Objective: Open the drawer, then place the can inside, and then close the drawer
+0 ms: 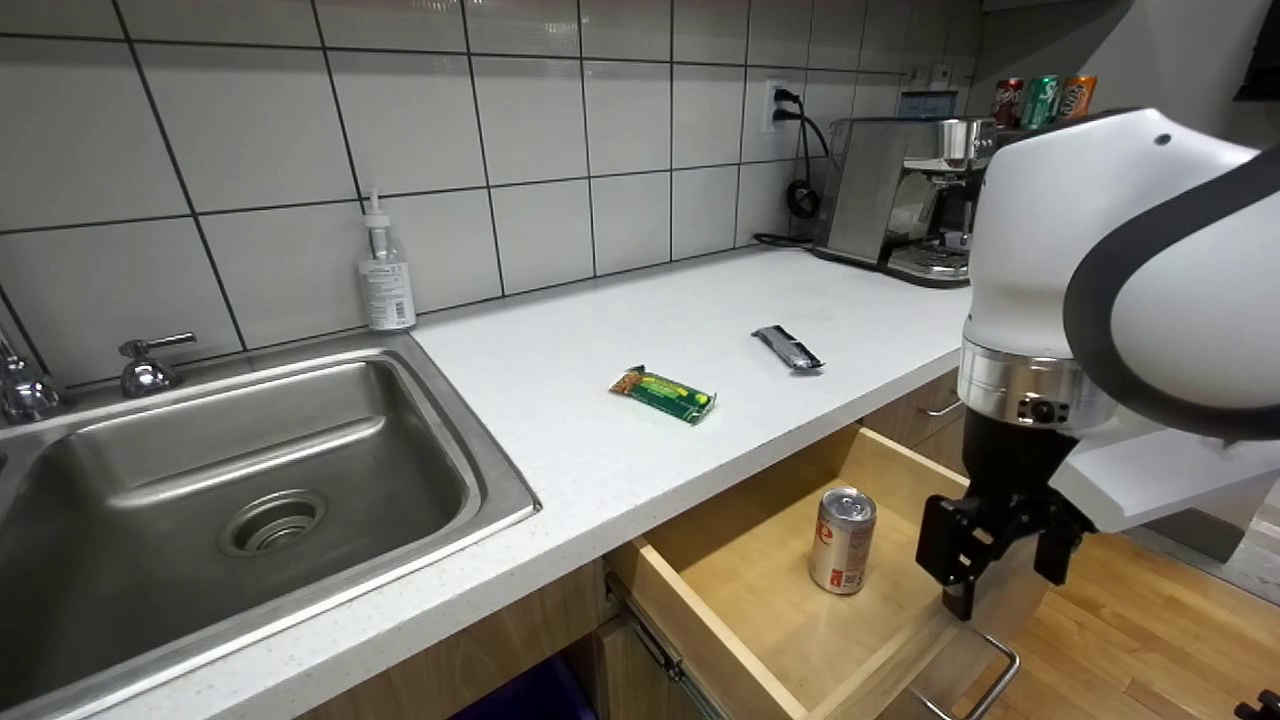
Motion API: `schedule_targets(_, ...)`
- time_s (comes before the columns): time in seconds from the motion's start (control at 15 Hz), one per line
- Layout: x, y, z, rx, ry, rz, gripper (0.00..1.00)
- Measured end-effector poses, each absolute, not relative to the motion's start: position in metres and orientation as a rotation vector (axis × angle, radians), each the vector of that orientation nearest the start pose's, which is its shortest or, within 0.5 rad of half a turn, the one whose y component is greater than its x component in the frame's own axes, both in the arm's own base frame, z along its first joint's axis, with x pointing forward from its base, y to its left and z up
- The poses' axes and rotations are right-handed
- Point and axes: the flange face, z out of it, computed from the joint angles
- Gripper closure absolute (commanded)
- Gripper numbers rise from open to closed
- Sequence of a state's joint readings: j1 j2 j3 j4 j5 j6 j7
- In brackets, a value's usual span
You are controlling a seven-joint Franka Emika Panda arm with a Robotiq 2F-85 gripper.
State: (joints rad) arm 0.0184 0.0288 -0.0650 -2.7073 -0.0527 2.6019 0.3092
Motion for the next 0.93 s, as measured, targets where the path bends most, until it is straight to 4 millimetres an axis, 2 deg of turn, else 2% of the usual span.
schedule_targets(0.93, 0.375, -0.029, 0.198, -3.147, 0.509, 0.283, 0.00)
